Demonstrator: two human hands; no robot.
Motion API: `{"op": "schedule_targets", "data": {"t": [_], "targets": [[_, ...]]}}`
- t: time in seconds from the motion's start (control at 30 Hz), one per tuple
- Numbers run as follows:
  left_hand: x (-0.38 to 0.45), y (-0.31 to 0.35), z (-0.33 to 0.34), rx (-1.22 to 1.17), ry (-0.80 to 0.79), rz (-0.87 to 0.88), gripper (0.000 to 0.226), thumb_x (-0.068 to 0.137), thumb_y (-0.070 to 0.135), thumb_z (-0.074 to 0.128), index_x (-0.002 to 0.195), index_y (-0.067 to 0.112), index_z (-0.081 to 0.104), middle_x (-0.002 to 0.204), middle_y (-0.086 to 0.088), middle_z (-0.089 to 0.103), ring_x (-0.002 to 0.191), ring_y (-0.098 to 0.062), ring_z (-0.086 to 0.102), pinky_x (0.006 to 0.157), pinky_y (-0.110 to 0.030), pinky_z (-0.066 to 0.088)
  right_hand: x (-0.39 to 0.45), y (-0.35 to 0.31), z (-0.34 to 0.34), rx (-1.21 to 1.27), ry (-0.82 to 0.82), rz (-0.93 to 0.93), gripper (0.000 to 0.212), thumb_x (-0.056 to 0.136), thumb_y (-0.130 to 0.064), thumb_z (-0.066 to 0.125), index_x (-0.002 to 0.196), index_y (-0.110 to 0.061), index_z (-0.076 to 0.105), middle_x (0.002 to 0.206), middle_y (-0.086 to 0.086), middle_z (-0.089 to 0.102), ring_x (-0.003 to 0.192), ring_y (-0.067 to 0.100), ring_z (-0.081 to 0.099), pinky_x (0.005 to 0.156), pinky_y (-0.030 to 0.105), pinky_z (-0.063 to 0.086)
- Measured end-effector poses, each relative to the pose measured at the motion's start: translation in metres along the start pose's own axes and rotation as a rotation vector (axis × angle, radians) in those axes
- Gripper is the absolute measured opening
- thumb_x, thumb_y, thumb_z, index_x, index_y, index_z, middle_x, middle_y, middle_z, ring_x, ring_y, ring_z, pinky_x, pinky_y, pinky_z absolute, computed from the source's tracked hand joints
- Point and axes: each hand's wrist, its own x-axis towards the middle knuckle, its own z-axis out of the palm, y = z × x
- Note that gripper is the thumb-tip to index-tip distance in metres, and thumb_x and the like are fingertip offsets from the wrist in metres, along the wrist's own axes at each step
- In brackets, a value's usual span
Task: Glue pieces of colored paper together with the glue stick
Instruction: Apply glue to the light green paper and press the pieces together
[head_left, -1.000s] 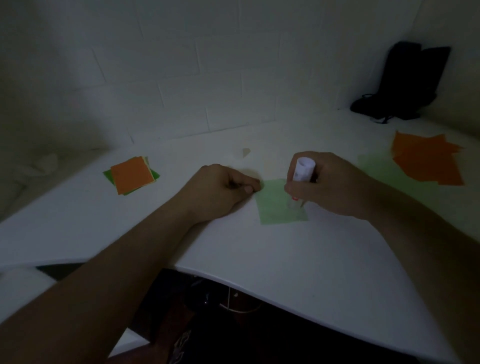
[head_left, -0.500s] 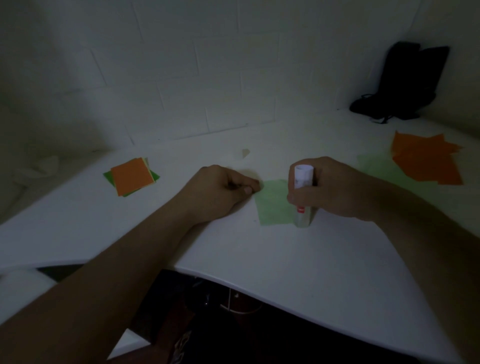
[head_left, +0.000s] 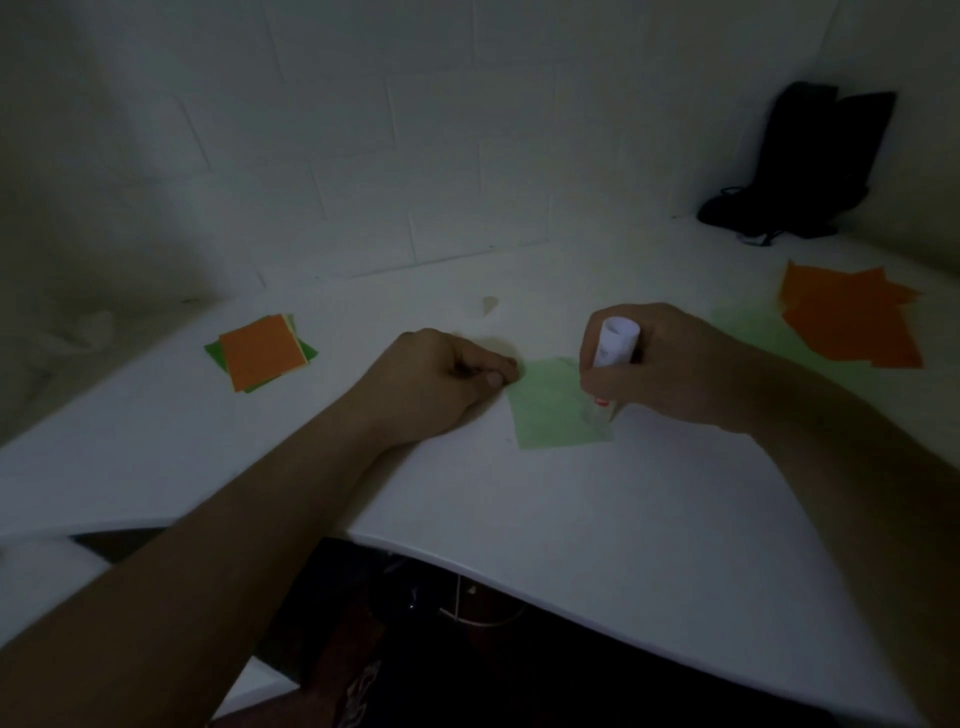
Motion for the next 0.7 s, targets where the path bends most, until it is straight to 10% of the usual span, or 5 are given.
{"op": "schedule_targets", "data": {"t": [0.4,0.7], "targets": [[0.000,0.003,-0.001,0.019,-0.010,0.027,0.019,0.098,0.031,0.067,0.109,0.040,0.078,0.117,0.023,0.073,0.113,0.009,0.063,0.107,-0.014,0.041,-0.007,-0.009,-0.001,0.133,-0.151,0.065,0.012,0.066,-0.034,0.073,0.070,-0.023,0.068,0.076,0.007,0.068,0.071,0.029,0.063,0.071,0.051,0.054],[0.002,0.007,0.009,0.316,0.122,0.257,0.028,0.088,0.051,0.057,0.098,0.037,0.080,0.118,0.023,0.072,0.091,-0.010,0.068,0.094,-0.034,0.044,0.008,-0.014,-0.008,0.907,0.281,0.210,0.034,0.094,-0.027,0.060,0.061,-0.025,0.065,0.064,-0.004,0.056,0.061,0.011,0.046,0.047,0.017,0.033]]}}
